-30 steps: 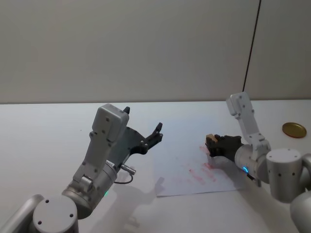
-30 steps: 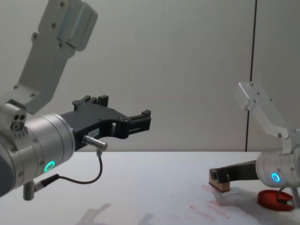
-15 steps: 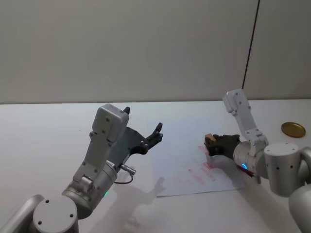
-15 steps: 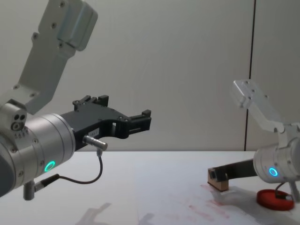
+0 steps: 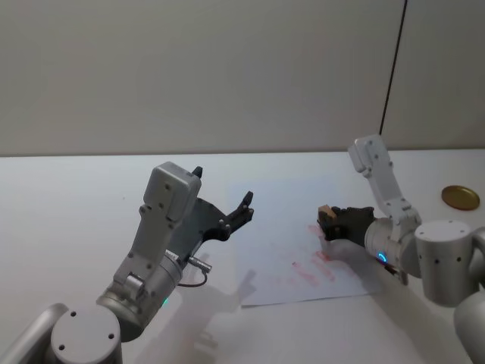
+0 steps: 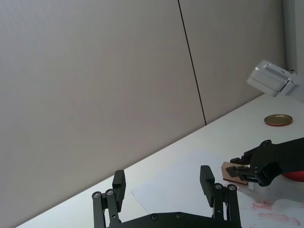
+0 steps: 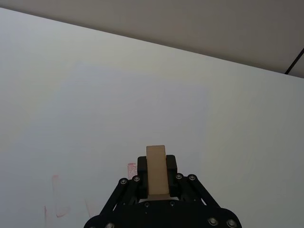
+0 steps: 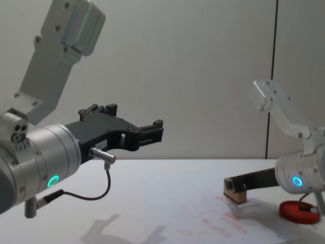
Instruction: Use the one hand to pick up the stamp and affix it onto the A4 paper.
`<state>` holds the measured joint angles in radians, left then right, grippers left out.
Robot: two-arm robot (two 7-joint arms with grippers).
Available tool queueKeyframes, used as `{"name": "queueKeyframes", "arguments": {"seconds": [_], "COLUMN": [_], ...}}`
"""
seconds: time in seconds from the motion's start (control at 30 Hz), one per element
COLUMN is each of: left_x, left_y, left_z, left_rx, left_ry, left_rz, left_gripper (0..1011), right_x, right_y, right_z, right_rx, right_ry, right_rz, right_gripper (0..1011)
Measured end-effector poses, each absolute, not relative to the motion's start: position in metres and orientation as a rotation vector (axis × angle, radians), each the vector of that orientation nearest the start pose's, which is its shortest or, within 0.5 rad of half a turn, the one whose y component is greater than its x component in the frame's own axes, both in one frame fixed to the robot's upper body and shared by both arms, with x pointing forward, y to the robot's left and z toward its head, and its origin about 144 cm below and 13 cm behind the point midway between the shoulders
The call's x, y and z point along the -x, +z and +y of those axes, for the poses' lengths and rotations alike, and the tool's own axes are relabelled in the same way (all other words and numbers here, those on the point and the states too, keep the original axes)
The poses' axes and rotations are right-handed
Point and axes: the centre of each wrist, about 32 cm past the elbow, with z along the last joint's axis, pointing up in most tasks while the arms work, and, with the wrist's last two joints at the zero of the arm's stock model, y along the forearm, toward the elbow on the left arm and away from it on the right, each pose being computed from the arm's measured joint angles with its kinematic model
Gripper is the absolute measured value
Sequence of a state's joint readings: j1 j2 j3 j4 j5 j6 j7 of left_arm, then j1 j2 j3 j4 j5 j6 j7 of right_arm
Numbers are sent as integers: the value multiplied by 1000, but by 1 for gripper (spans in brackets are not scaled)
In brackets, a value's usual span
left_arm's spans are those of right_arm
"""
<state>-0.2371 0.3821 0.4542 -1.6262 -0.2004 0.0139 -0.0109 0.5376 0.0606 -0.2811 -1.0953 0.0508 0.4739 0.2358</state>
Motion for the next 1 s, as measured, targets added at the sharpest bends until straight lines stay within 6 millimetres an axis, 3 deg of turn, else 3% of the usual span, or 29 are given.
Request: {"name": "queueKeyframes", "arguments": {"seconds": [0.6,1.0], "left_x": [-492,-492], "left_y": [1204,1204], "left_z": [198,198], "left_rx": [-61,-61], "left_ry": [1124,1124], "left_rz": [-268,-268], "left_gripper": [993,993], "right_x": [-578,-561], "right_y": [1247,1245], "right_z": [-184,-207], "right_rx": [248,244], "right_ry": [-1169,-1246], "right_rz": [58,74], "right_gripper": [214,214]}}
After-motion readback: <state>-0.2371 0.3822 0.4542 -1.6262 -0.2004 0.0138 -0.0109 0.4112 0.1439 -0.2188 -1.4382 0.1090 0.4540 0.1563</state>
